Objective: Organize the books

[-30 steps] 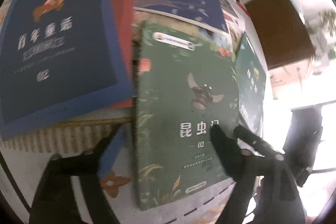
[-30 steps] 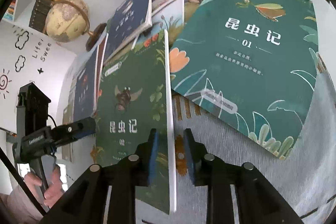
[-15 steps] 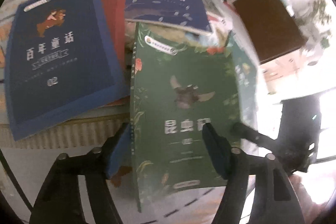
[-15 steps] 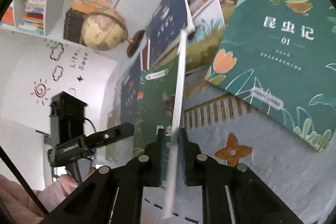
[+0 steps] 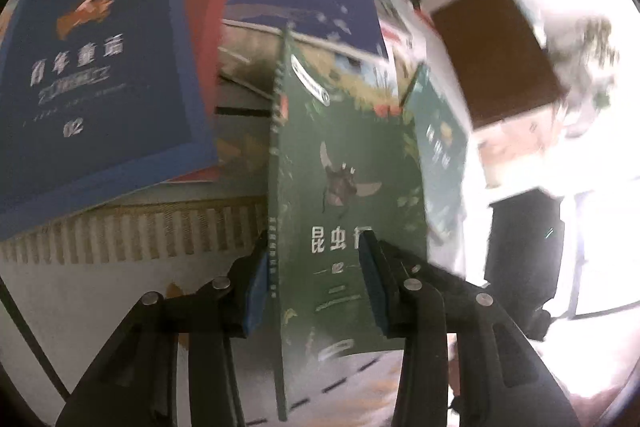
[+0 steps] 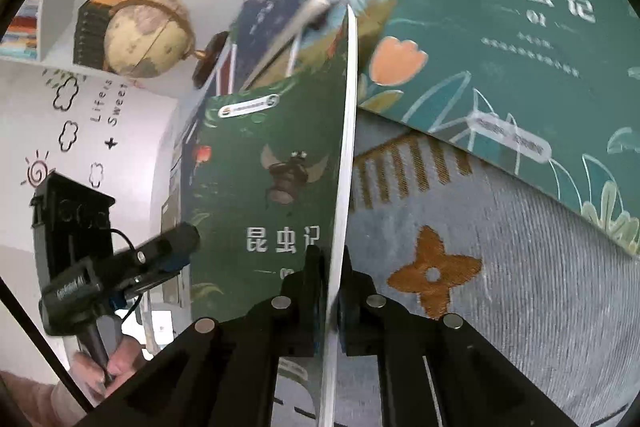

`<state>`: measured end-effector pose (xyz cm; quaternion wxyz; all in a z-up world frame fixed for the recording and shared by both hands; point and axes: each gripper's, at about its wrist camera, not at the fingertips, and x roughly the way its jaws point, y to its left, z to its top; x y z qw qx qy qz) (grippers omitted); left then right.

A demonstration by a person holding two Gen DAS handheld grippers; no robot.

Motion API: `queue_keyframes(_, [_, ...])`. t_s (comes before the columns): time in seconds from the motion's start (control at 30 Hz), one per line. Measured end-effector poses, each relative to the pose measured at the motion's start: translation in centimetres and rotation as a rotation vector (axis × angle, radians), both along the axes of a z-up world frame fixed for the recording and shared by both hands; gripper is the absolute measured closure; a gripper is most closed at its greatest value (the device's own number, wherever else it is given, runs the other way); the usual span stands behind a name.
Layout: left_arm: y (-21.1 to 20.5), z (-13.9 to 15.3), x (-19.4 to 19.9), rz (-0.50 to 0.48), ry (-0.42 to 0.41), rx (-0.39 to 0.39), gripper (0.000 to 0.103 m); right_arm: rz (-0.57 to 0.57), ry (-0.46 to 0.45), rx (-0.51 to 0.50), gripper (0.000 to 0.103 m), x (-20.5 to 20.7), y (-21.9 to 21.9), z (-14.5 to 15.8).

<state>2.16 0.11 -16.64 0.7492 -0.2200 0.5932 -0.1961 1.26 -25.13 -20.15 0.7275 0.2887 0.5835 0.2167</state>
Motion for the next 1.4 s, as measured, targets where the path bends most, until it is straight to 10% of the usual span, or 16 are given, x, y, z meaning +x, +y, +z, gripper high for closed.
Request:
queue_keyframes(0.37, [-2.5, 1.3, -0.2, -0.121, -0.122, 0.349, 0.080, 0.064, -0.109, -0.144, 0.095, -0.8, 2.3, 3.4])
queue_keyframes(0.9, [5.1, 6.3, -0.8, 0.019, -0.181, 0.280, 0.078, 0.129, -0.275, -0.154, 0.095, -1.1, 9.0, 11.0])
queue_keyframes(1.4, [23.0, 6.9, -5.1, 0.315, -0.160, 0.357, 0.078, 0.297, -0.265, -0.062, 0.095, -1.0, 26.8, 10.3])
